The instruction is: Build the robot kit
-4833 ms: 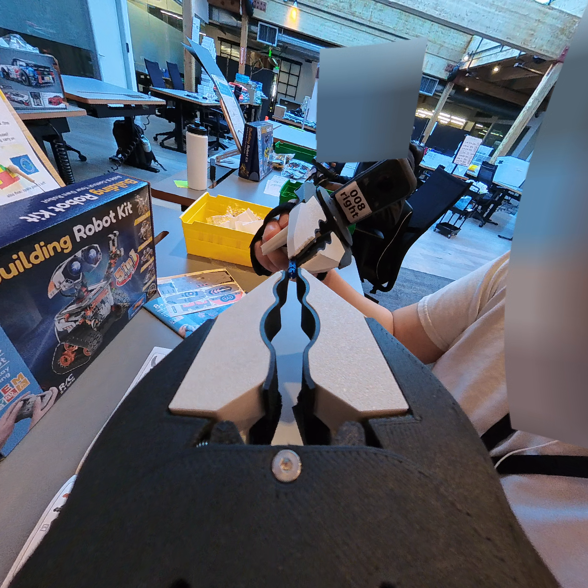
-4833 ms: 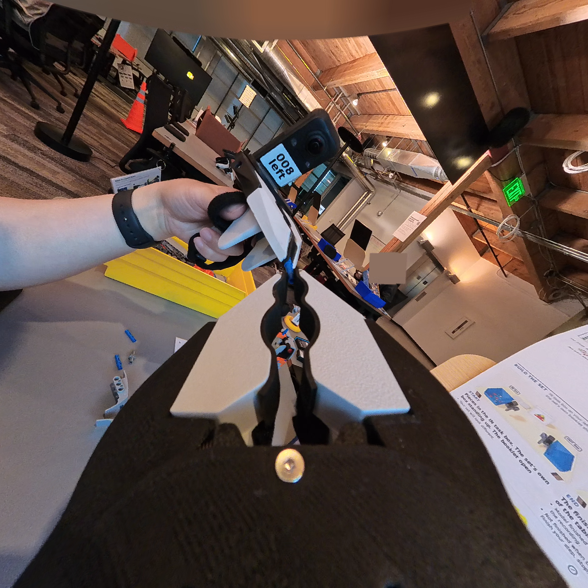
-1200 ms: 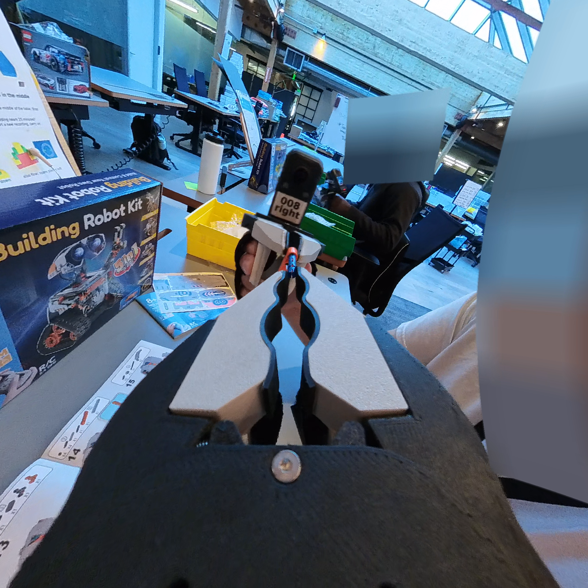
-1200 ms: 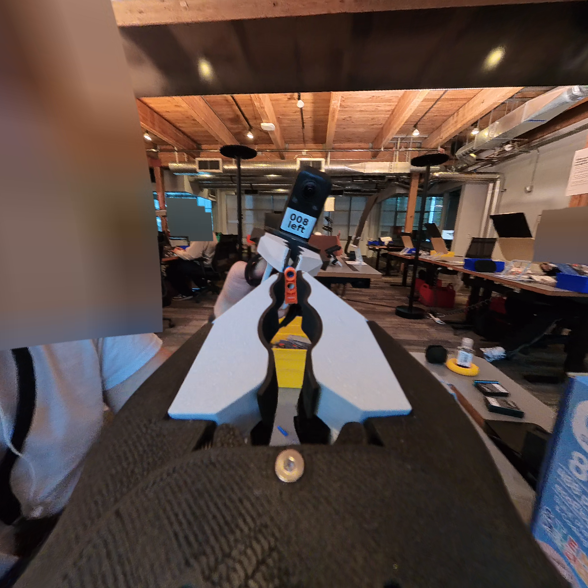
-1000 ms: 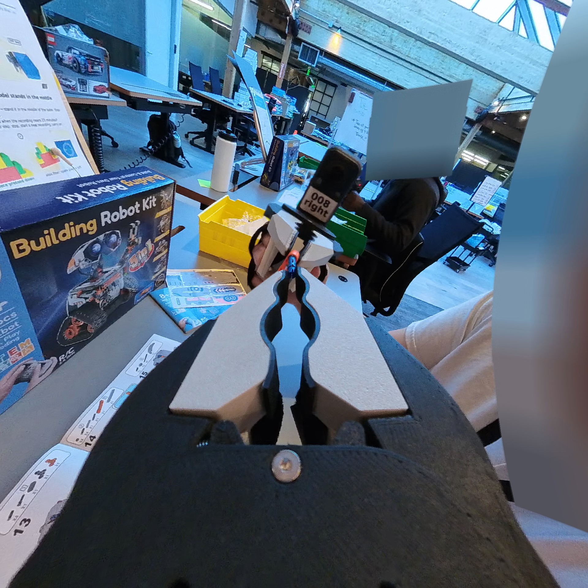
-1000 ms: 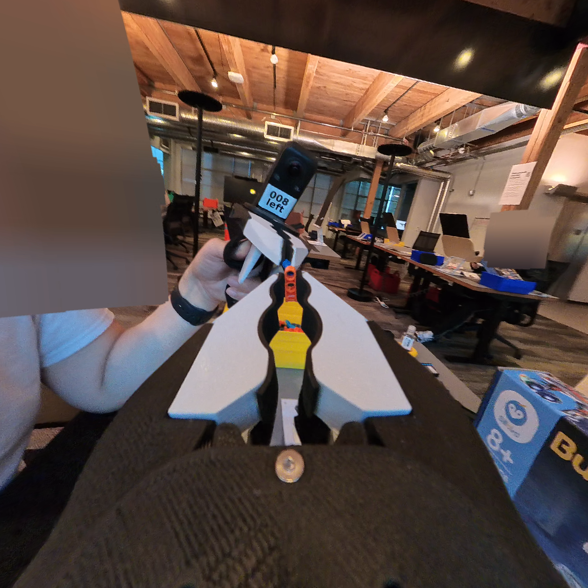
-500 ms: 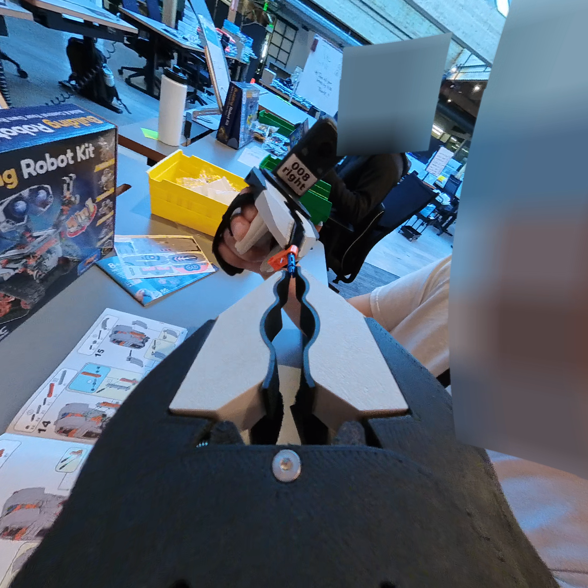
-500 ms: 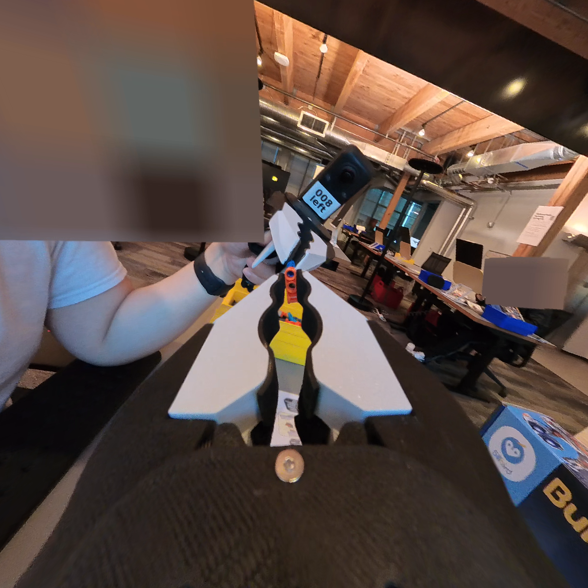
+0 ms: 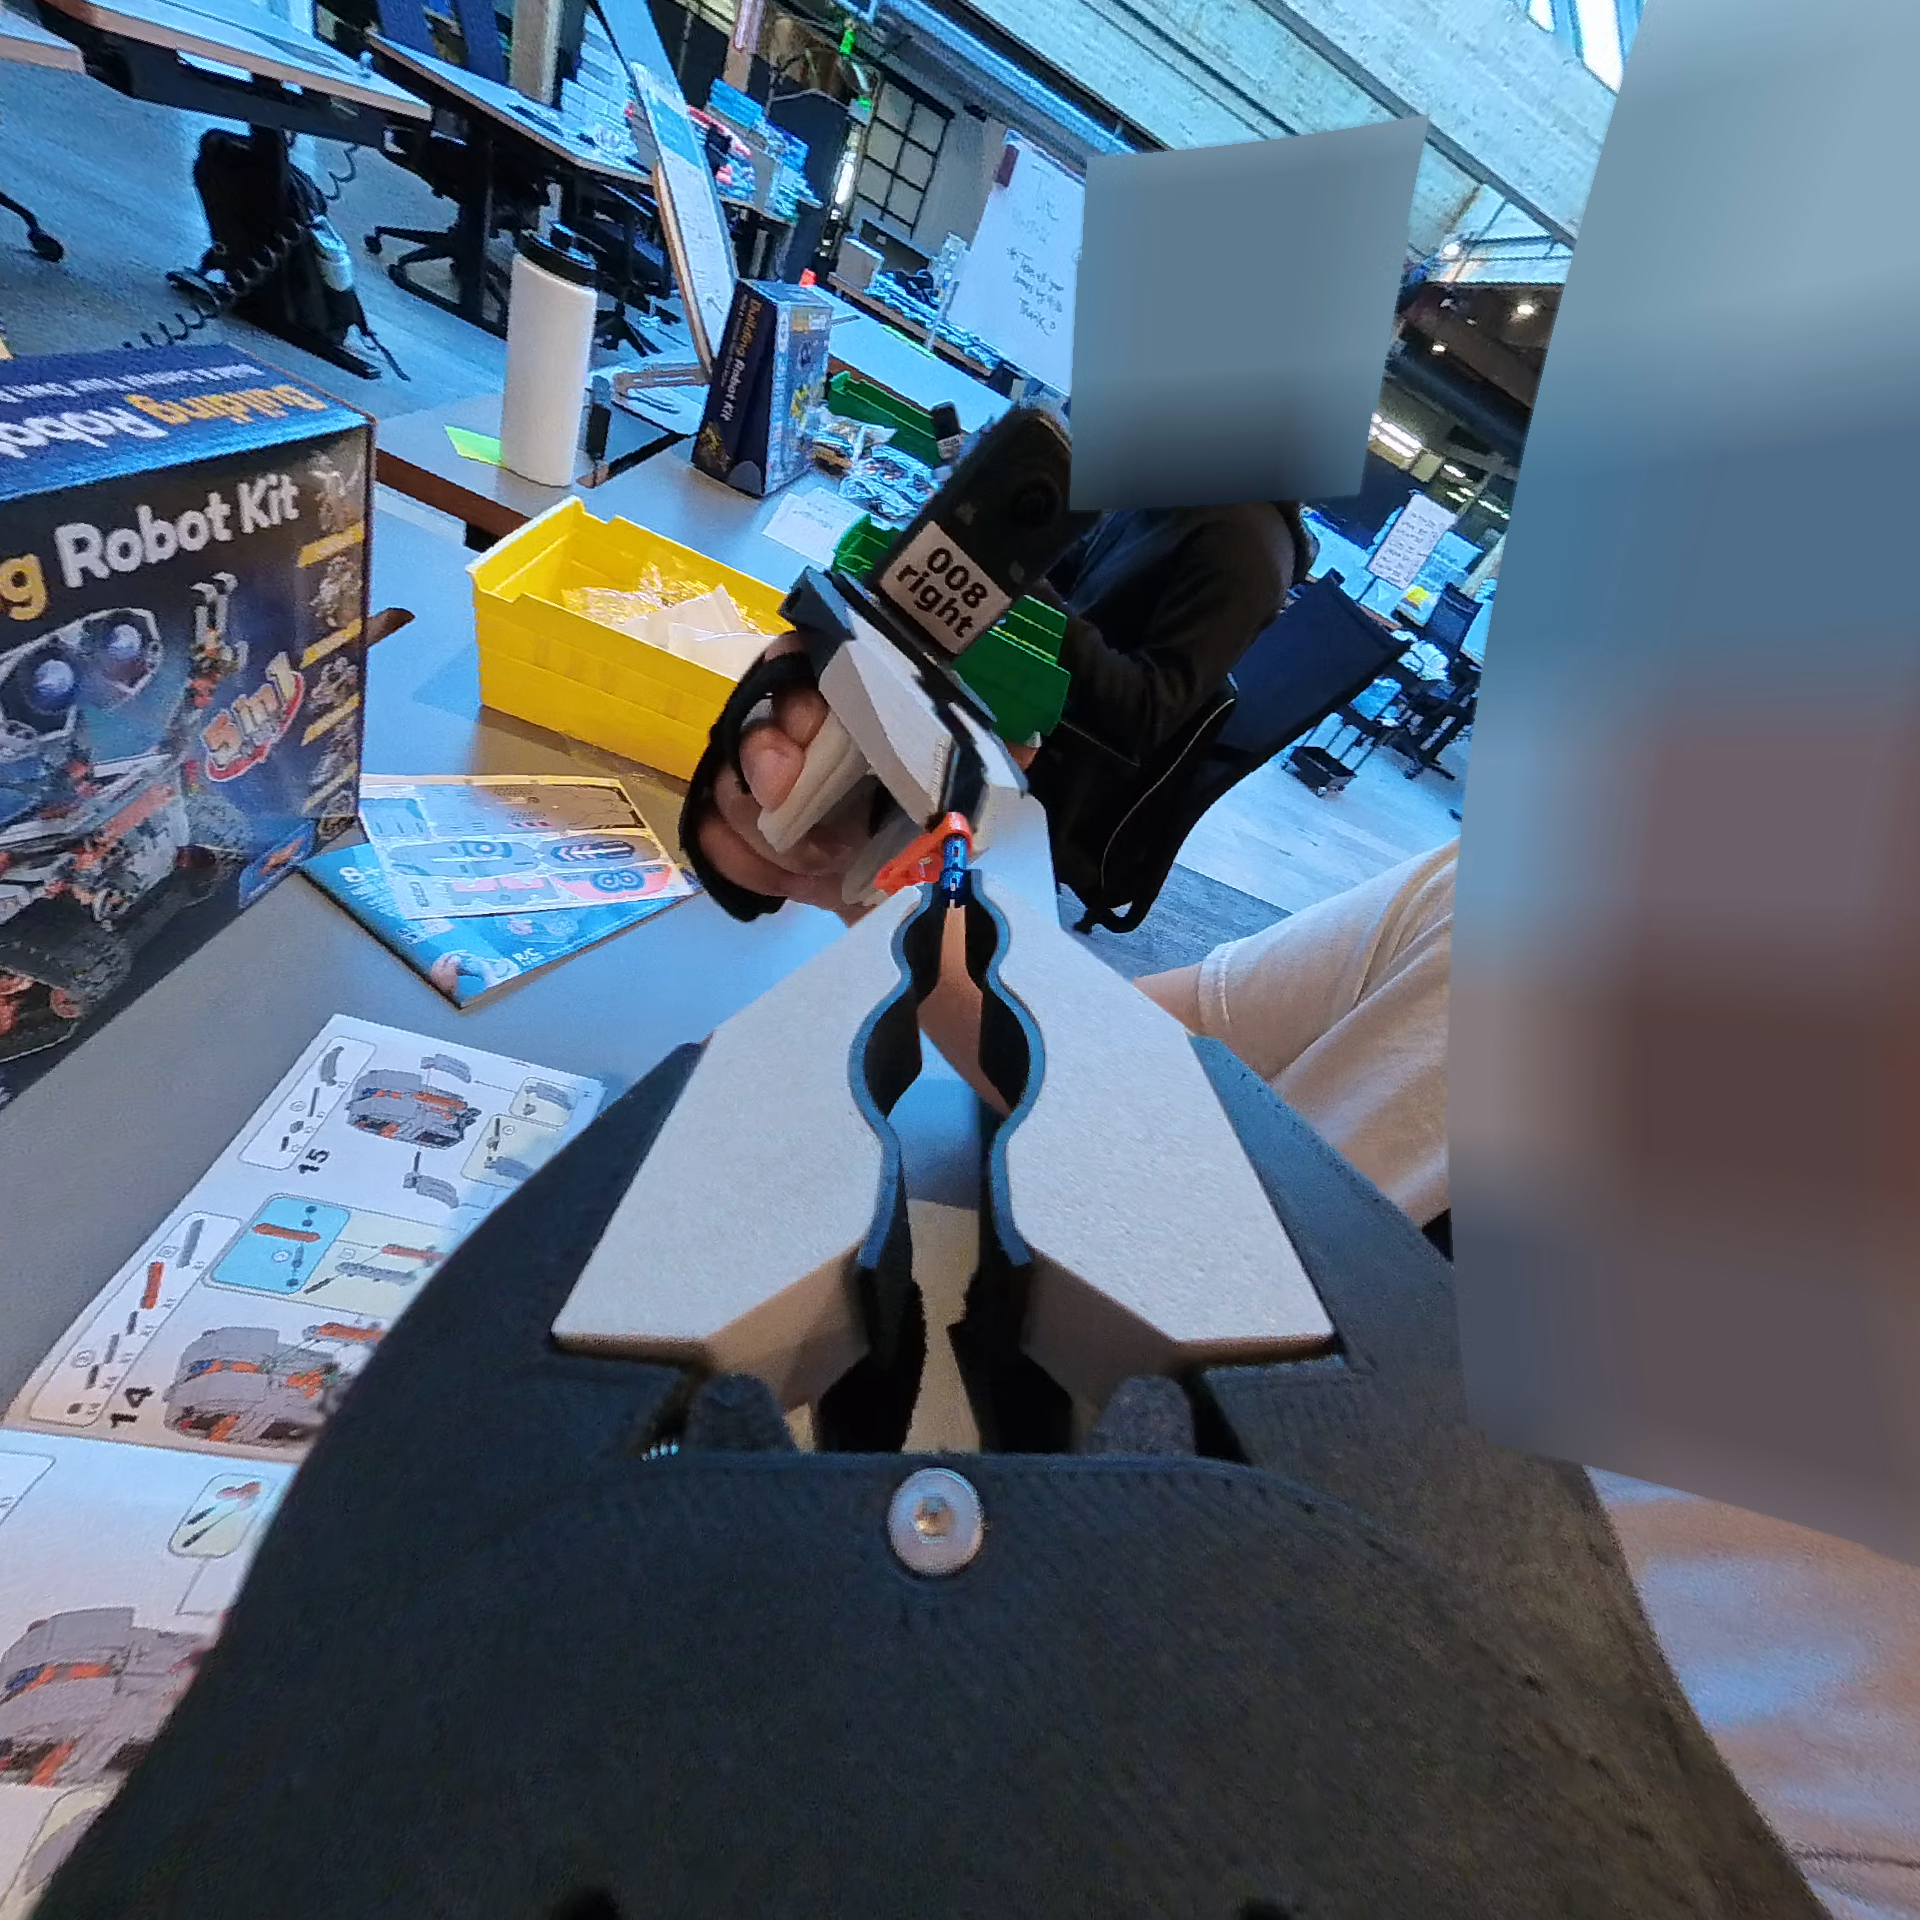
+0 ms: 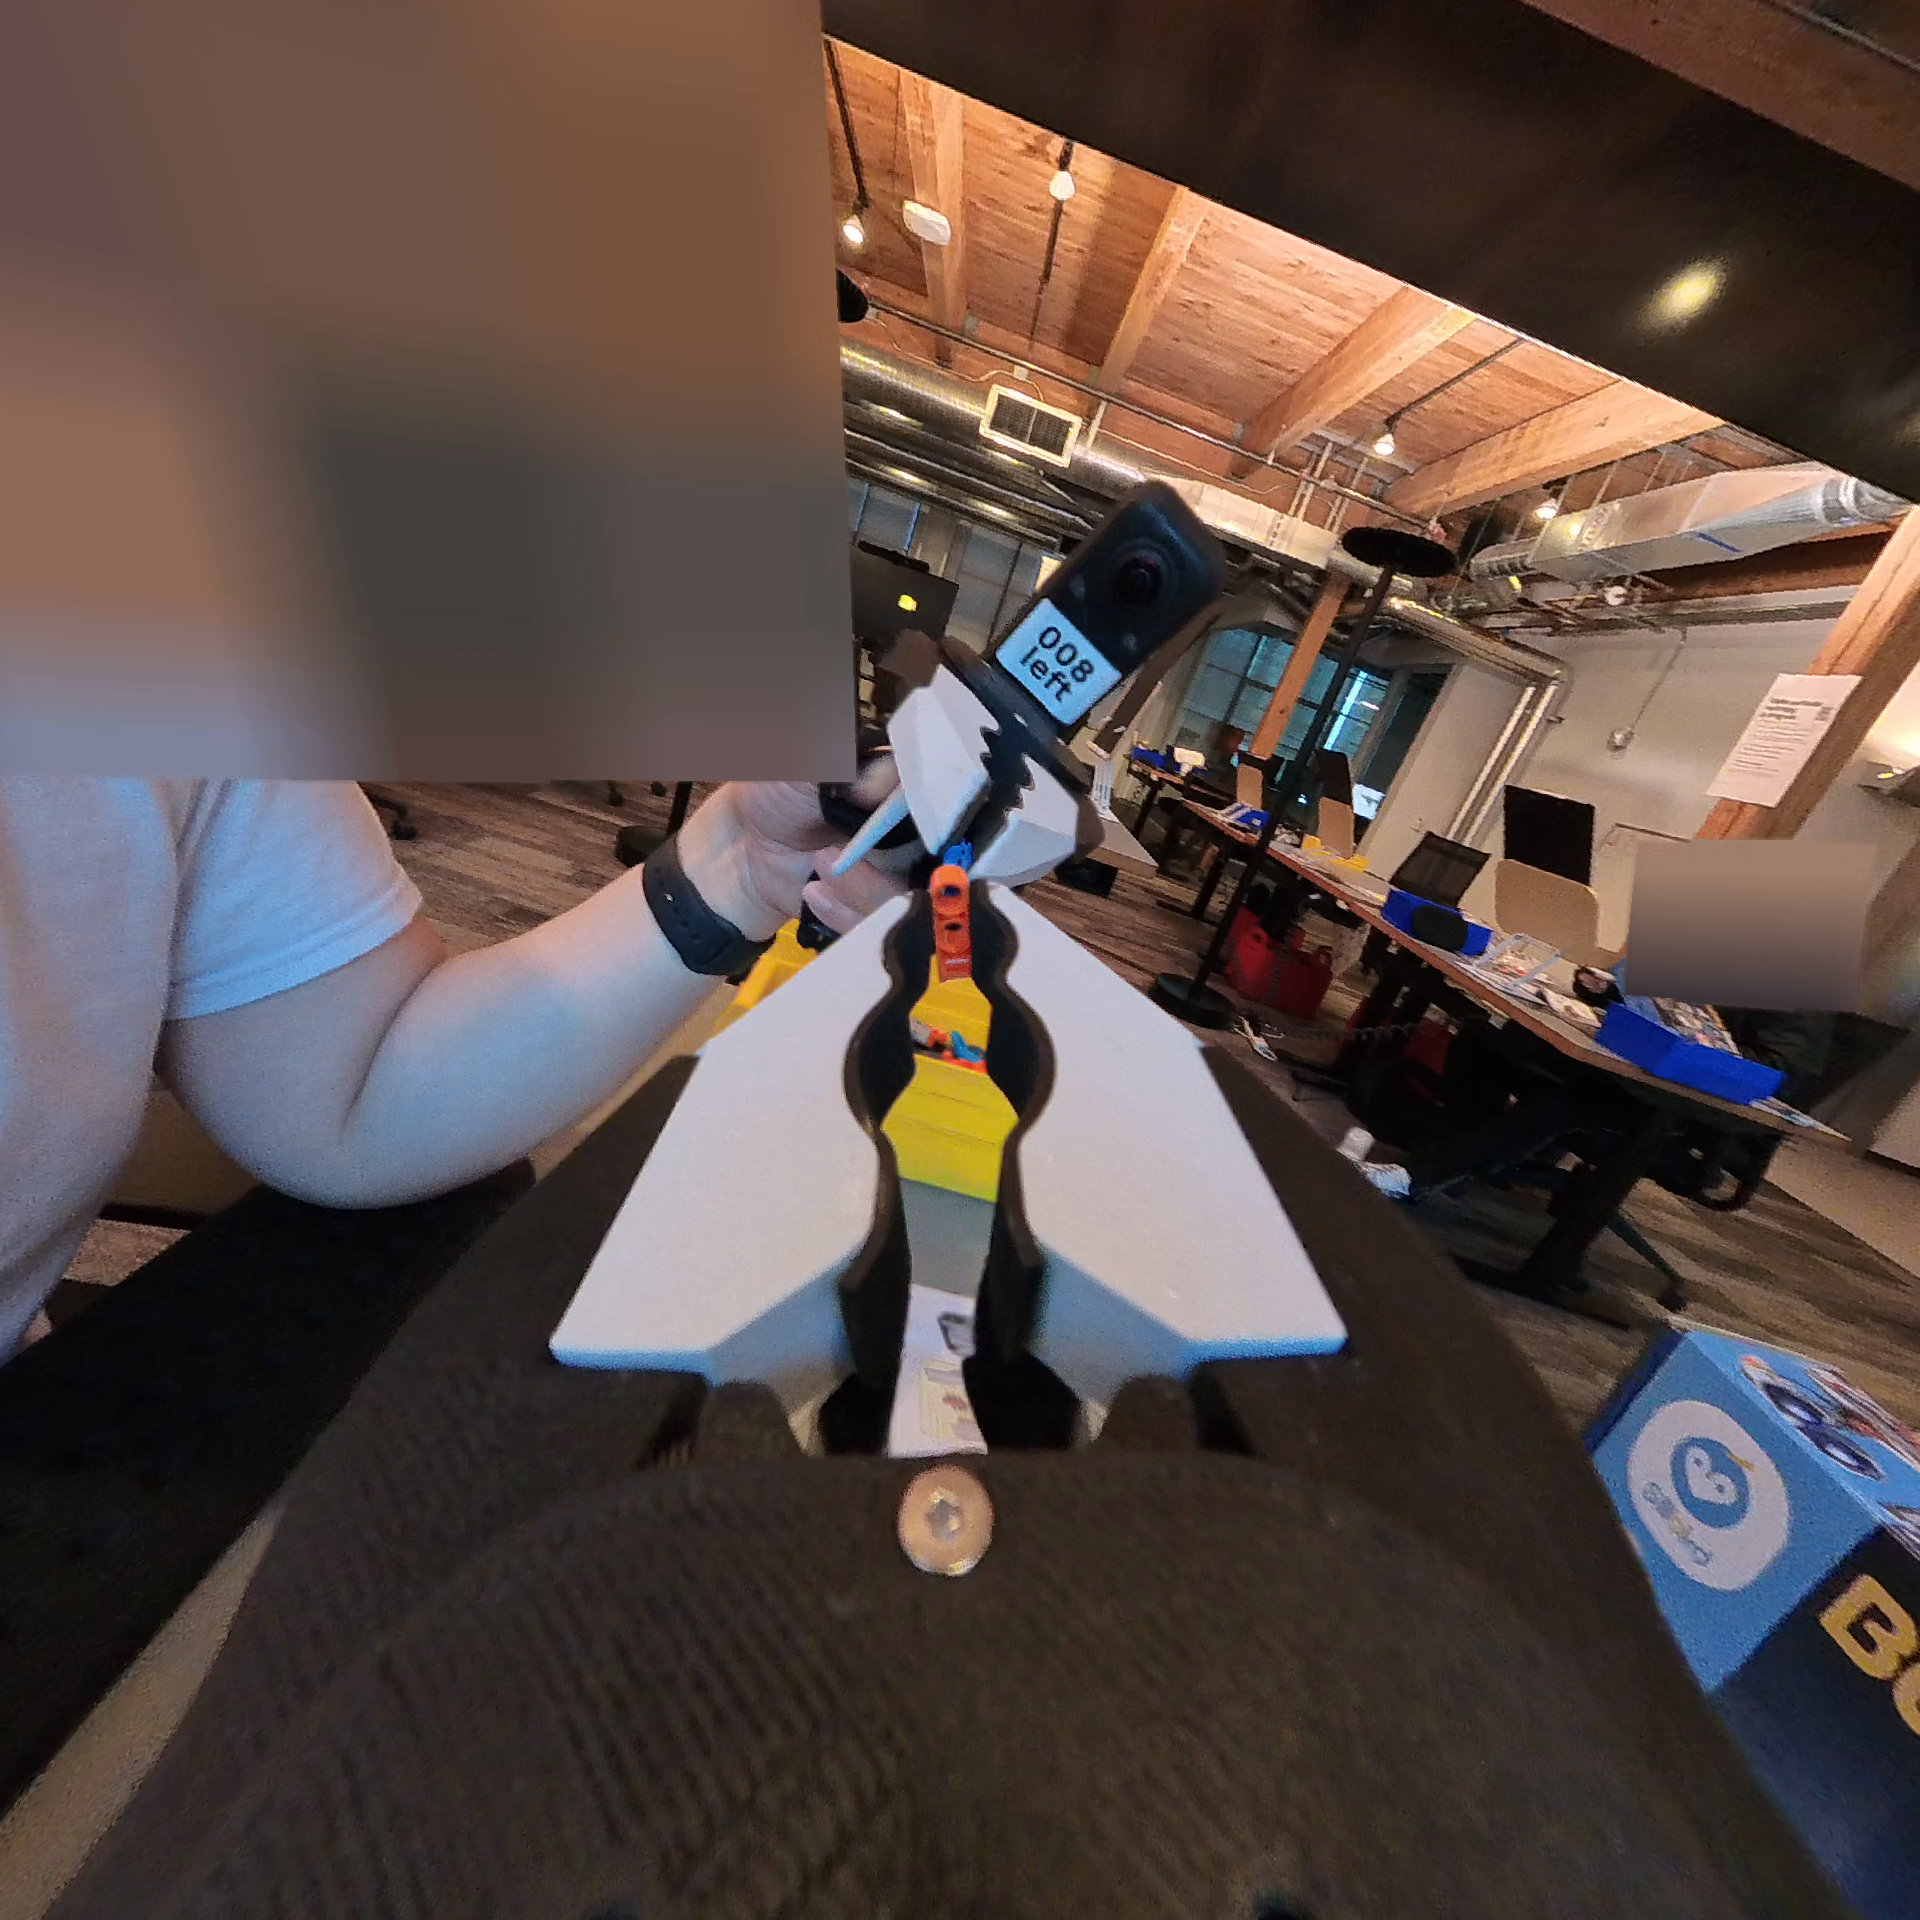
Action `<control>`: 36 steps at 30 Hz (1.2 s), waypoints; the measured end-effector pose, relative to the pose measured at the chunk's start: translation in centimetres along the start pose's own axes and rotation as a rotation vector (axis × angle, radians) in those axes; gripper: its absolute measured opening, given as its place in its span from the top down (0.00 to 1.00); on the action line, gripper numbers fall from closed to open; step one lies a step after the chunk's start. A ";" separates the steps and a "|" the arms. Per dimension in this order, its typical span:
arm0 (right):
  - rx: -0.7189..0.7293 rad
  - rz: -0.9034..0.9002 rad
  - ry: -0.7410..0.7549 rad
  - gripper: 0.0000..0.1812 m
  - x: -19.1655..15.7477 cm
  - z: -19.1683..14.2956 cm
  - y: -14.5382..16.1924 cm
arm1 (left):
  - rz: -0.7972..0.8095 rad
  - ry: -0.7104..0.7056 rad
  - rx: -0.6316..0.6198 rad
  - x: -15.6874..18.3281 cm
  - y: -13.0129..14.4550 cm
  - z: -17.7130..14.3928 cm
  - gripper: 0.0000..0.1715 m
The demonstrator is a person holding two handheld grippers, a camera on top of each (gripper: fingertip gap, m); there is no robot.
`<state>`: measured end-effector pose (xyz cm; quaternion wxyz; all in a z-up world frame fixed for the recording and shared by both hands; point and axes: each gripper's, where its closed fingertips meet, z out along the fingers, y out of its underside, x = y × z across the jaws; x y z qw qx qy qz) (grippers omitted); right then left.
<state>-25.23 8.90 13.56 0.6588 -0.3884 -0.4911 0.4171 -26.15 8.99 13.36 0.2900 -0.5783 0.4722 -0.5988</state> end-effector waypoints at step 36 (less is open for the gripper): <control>-0.095 -0.126 0.072 0.97 0.0 0.7 0.8 | 0.002 -0.017 -0.020 -0.4 0.5 -0.8 0.99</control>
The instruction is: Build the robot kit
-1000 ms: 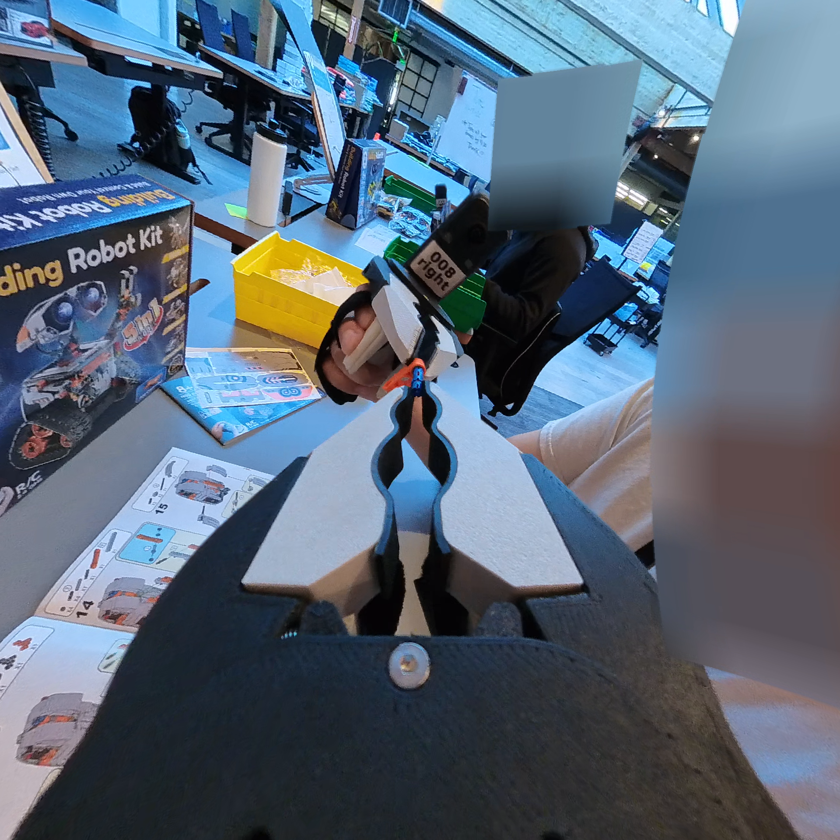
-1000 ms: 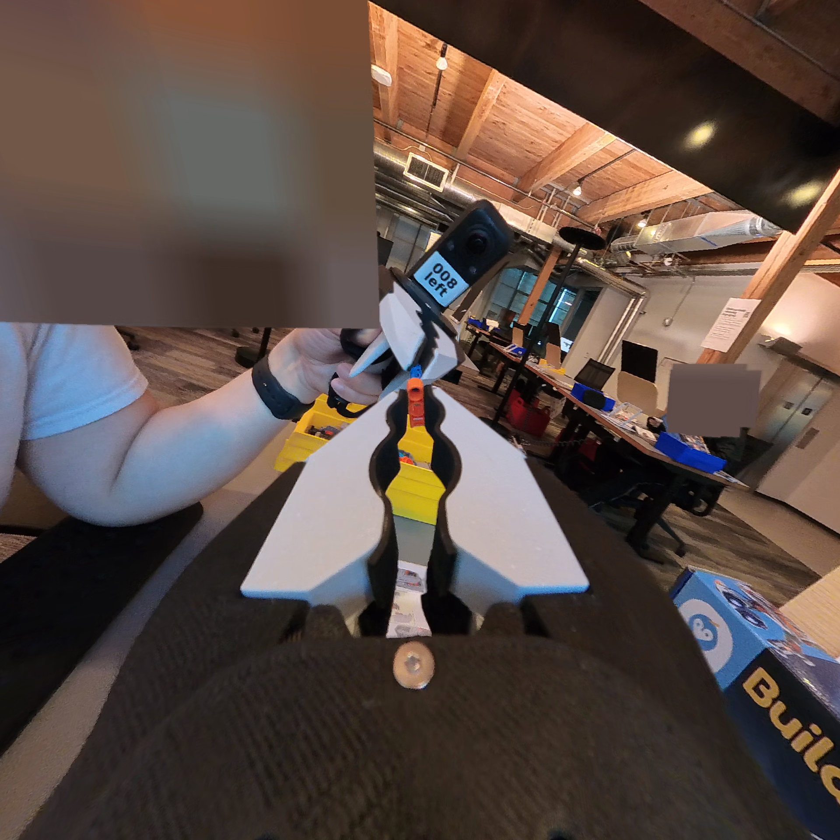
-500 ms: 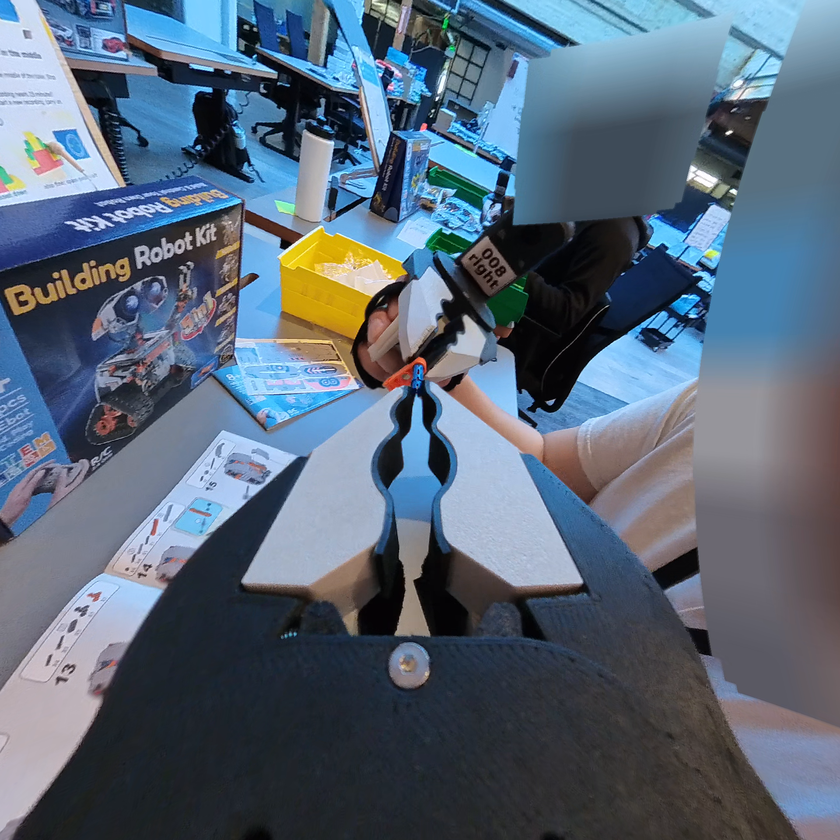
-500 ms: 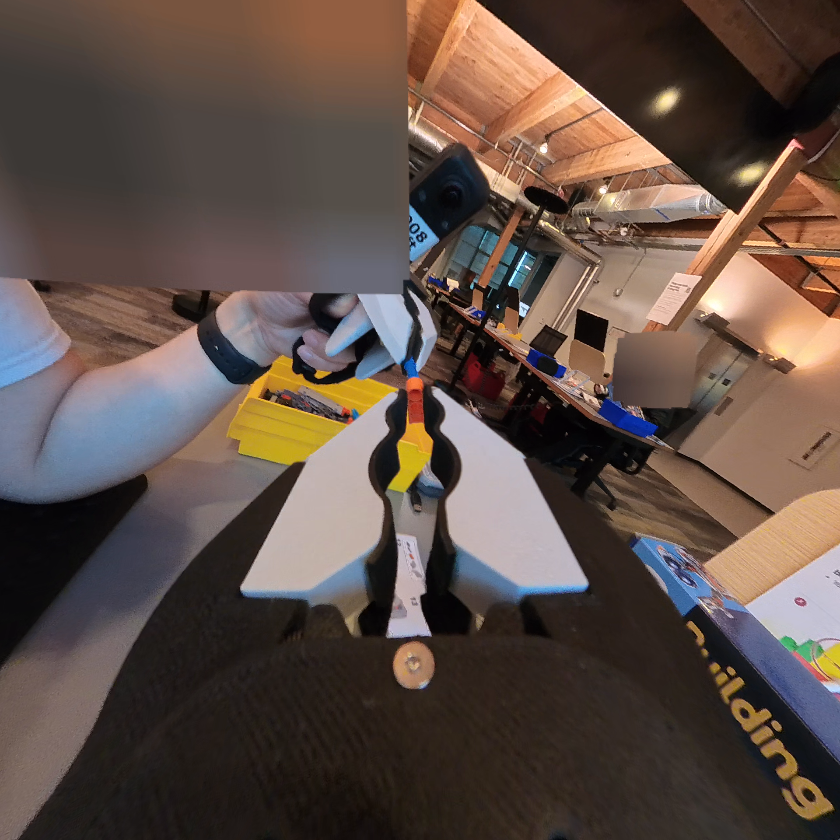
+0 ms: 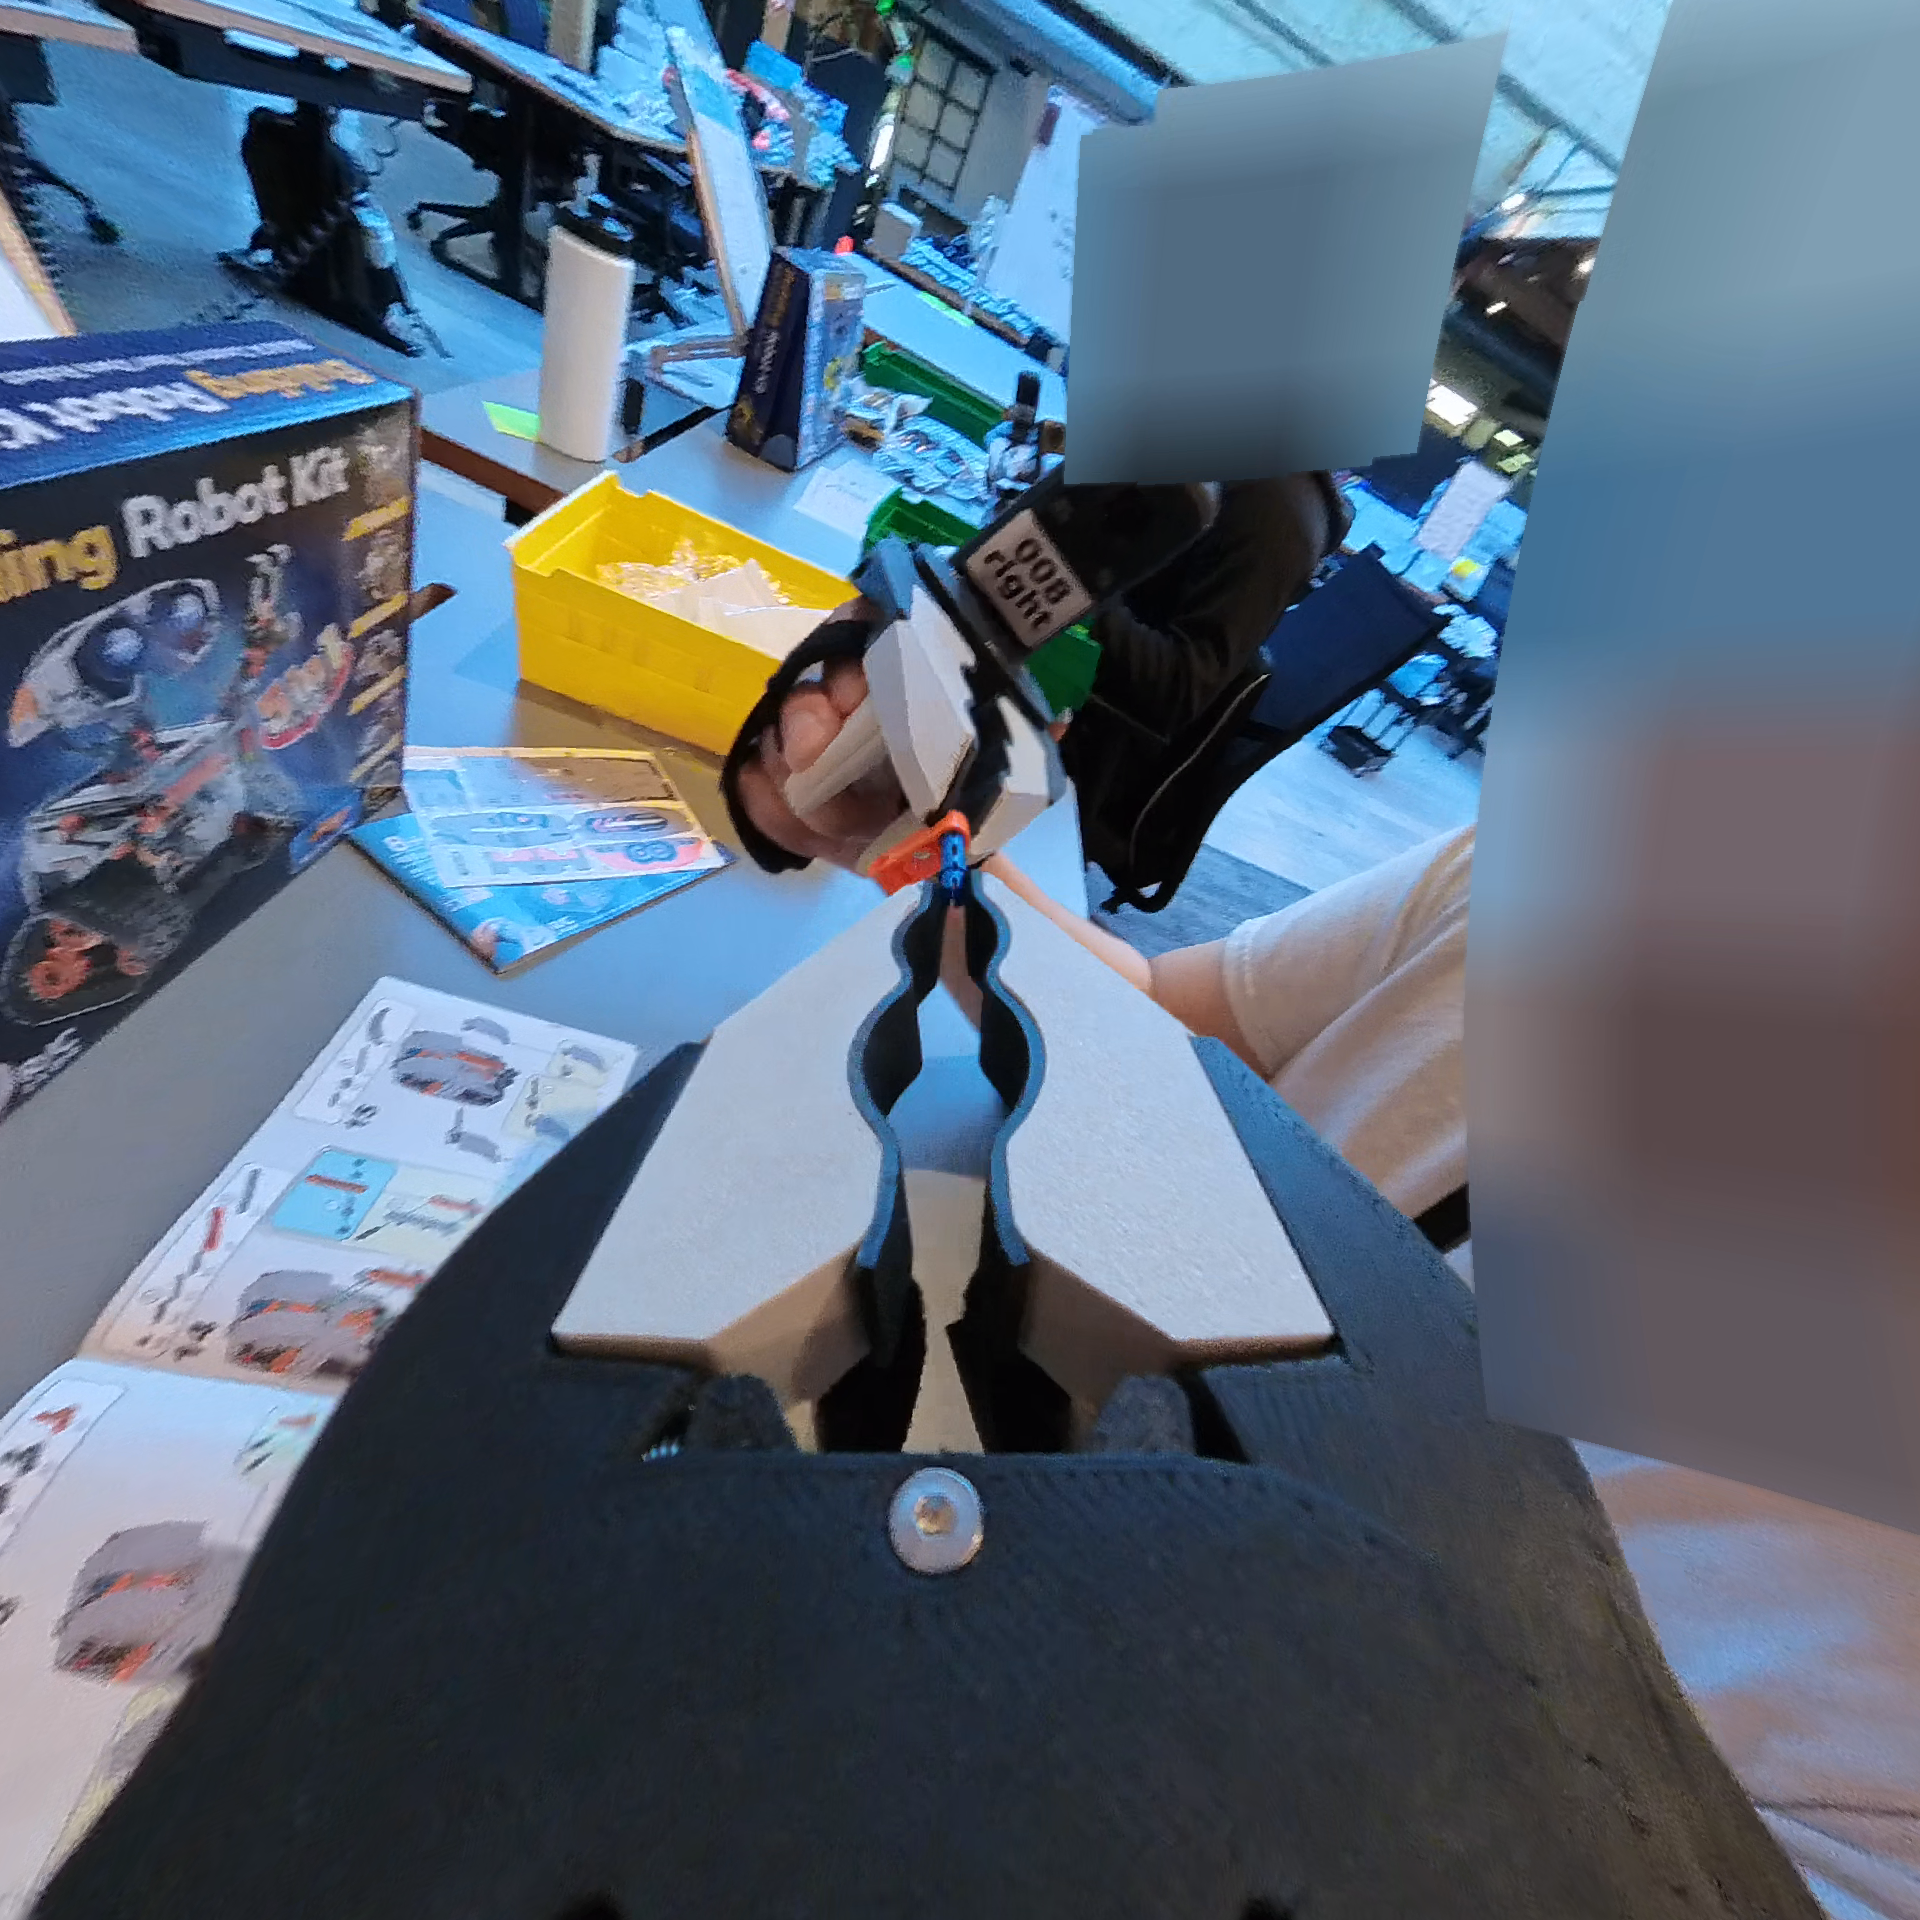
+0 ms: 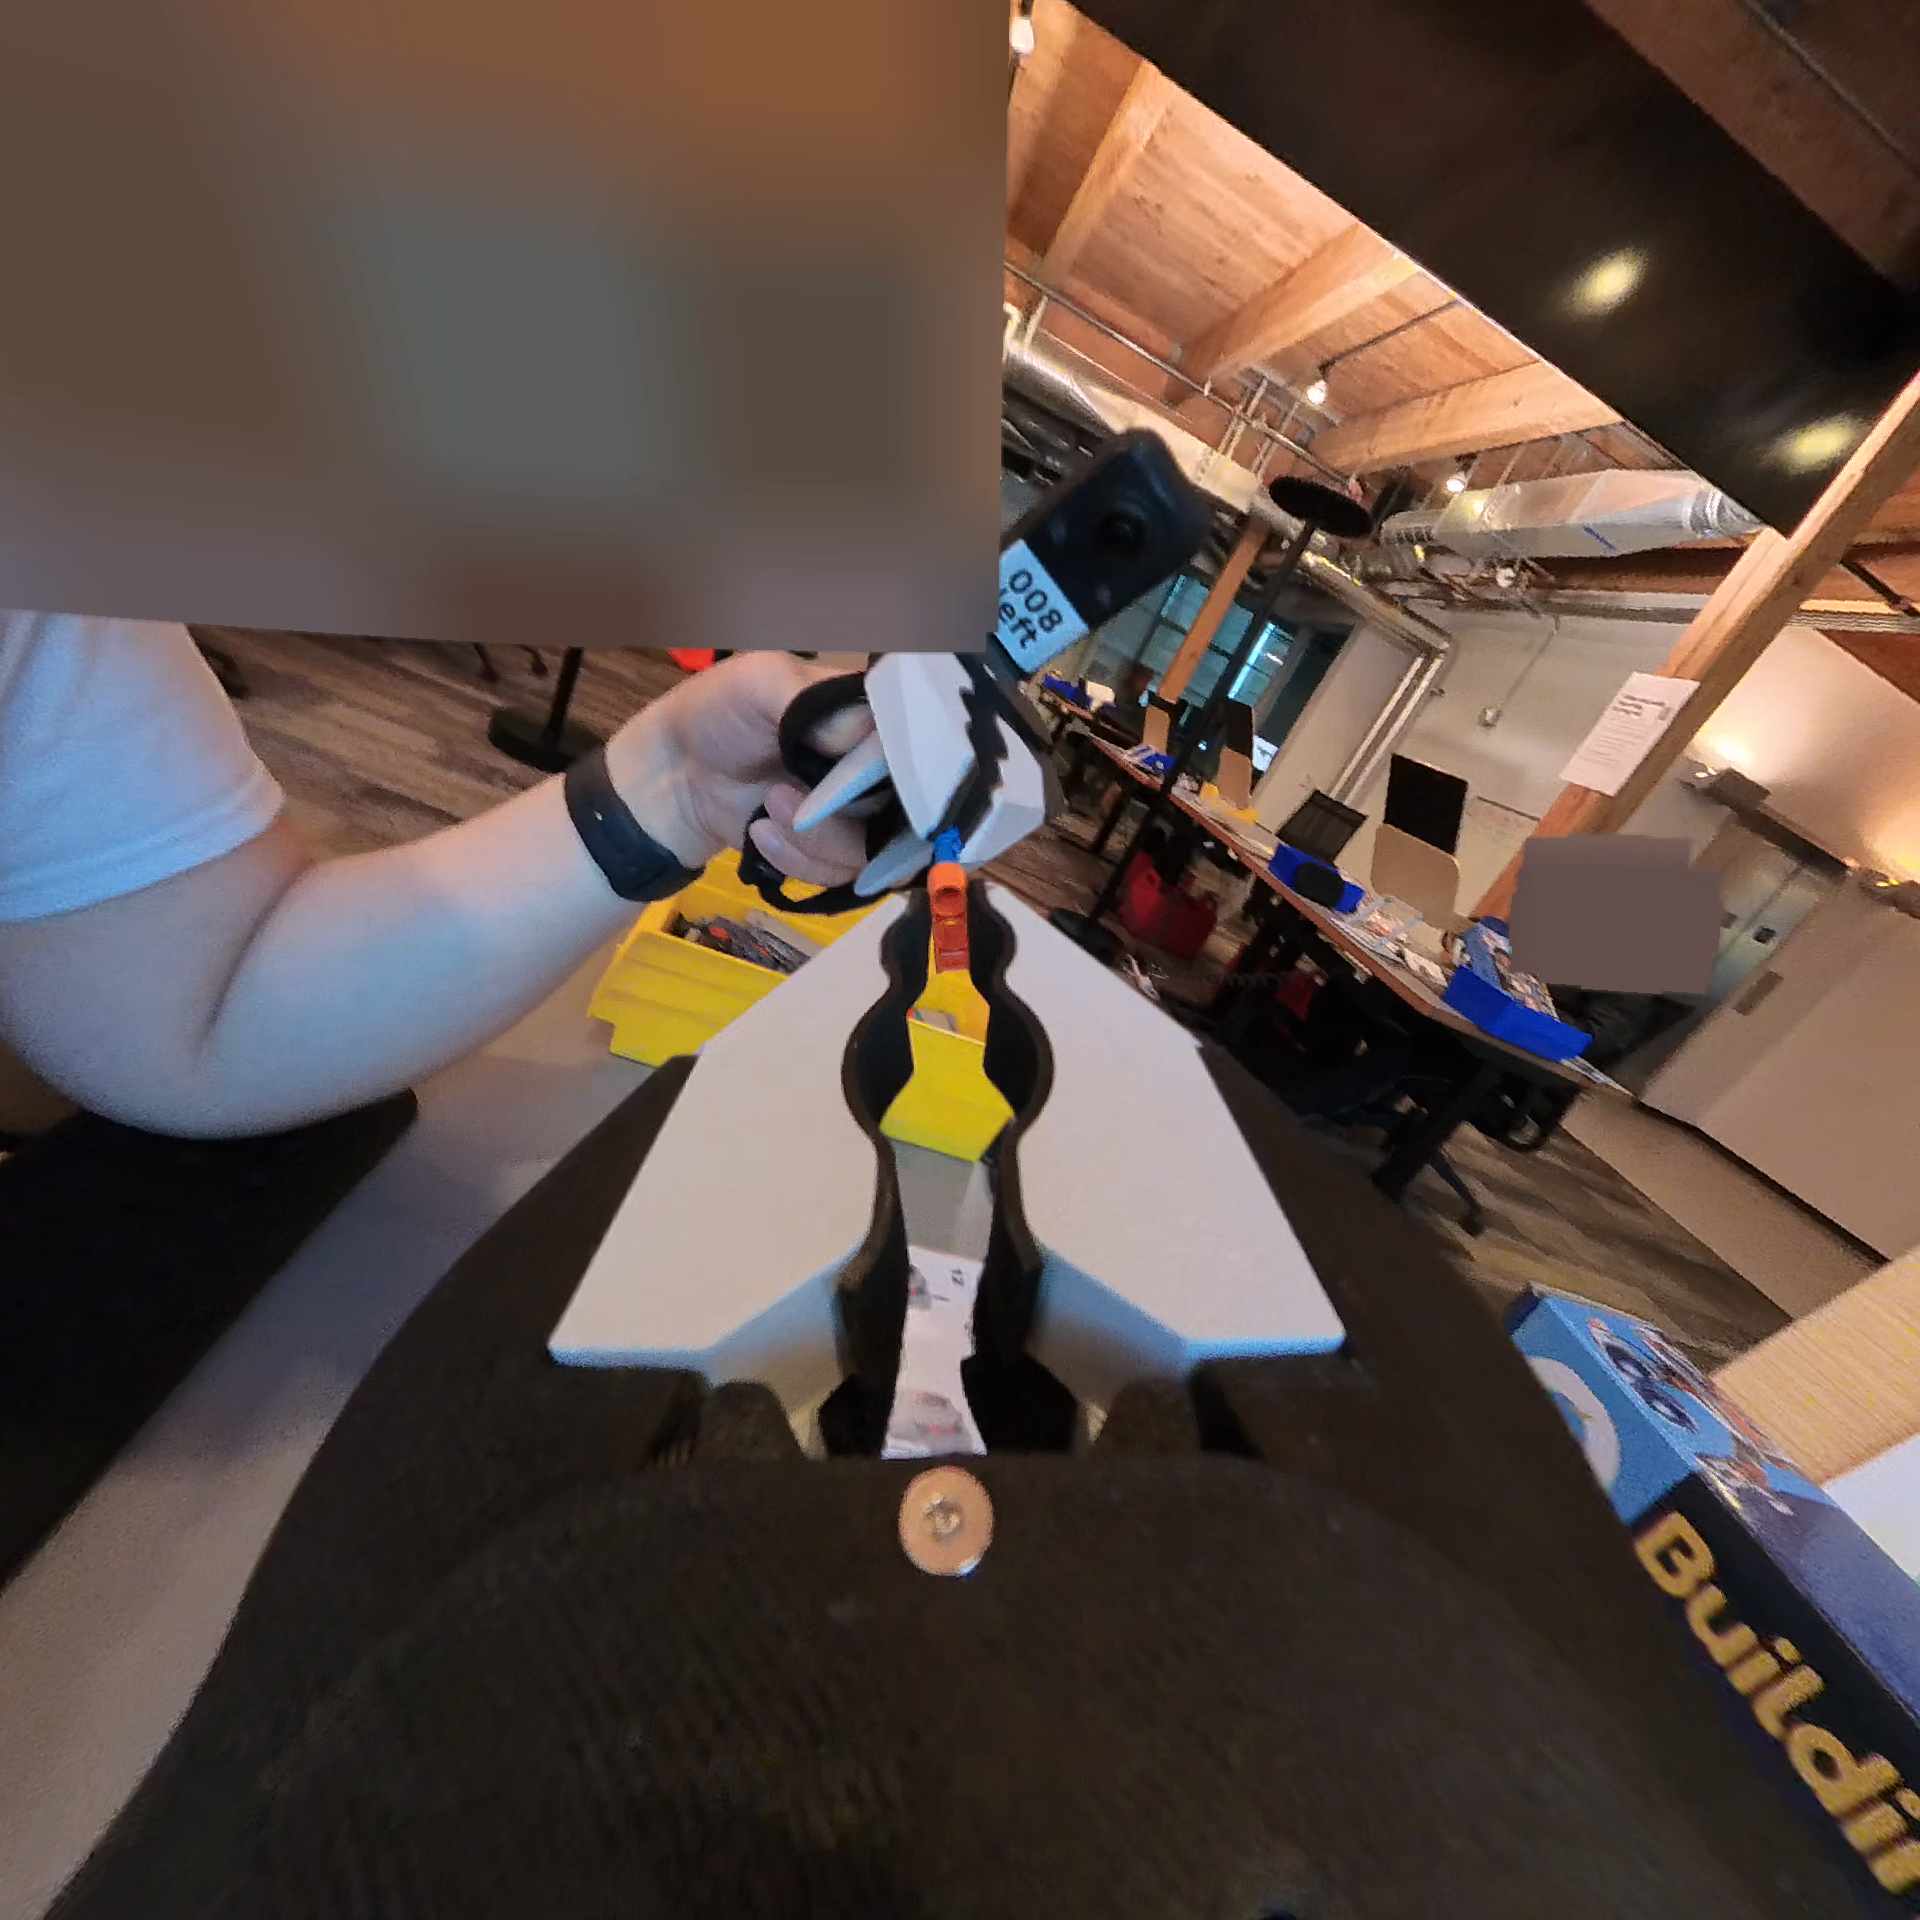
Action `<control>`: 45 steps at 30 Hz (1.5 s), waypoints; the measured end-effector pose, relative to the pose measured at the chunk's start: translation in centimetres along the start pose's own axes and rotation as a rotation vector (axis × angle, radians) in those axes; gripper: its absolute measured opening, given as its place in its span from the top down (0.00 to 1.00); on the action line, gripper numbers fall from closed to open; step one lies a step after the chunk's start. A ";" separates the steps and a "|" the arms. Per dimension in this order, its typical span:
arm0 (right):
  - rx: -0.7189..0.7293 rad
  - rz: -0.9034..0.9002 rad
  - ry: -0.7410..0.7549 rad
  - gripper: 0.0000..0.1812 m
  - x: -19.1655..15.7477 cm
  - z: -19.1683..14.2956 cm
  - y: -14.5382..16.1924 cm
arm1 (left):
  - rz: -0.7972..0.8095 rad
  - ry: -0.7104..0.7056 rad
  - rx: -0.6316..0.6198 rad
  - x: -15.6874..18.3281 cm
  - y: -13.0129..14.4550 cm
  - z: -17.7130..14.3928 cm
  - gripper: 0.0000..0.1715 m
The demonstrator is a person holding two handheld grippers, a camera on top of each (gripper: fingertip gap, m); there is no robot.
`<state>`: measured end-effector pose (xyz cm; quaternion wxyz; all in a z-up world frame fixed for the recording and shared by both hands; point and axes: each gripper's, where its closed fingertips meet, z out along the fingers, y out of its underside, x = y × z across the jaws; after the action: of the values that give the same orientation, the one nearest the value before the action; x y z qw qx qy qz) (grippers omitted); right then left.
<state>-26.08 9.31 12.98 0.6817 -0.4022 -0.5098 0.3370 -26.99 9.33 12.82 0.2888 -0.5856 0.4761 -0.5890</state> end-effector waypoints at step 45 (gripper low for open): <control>-0.292 0.042 -0.028 0.97 -0.3 0.0 4.3 | 0.008 -0.111 -0.041 -1.1 0.5 -0.7 0.99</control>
<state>-26.35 10.99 9.07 0.6016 -0.5030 -0.5543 0.2789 -27.61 10.28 11.97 0.3050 -0.6213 0.4736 -0.5447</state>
